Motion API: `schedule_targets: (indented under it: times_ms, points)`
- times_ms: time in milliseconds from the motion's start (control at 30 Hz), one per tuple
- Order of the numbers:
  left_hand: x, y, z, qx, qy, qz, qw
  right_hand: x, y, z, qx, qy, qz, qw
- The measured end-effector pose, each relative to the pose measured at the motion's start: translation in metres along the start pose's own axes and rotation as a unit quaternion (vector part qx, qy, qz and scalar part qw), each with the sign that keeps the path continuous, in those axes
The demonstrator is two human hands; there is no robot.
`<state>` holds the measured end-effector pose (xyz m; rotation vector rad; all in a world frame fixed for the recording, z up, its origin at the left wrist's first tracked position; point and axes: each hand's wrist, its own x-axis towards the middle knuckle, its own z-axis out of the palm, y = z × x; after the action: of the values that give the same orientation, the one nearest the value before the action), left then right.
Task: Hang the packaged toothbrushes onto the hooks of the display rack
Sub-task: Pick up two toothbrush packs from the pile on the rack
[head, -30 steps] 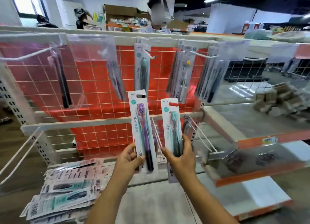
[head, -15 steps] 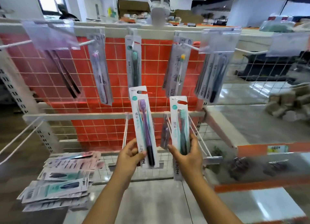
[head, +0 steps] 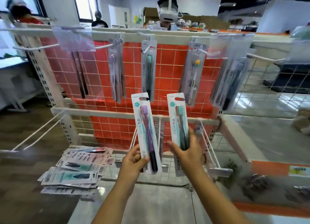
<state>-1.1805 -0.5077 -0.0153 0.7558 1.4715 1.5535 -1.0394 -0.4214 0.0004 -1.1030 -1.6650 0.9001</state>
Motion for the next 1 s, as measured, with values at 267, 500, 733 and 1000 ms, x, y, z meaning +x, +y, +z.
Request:
schedule_targets:
  times_ms: [267,500,733,1000]
  points:
    - [-0.004,0.013,-0.028,-0.014,0.051,0.02,0.998,0.019,-0.028,0.036,-0.024,-0.056,-0.072,0.996]
    - [0.017,0.025,-0.061,-0.013,0.03,0.03,0.999,0.043,-0.071,0.07,-0.074,-0.047,-0.13,0.988]
    - [0.04,0.026,-0.072,-0.026,-0.012,0.028,0.999,0.065,-0.086,0.08,-0.064,0.072,-0.172,0.981]
    - [0.057,0.022,-0.084,-0.013,-0.035,0.011,0.999,0.078,-0.079,0.096,-0.119,0.095,-0.126,0.98]
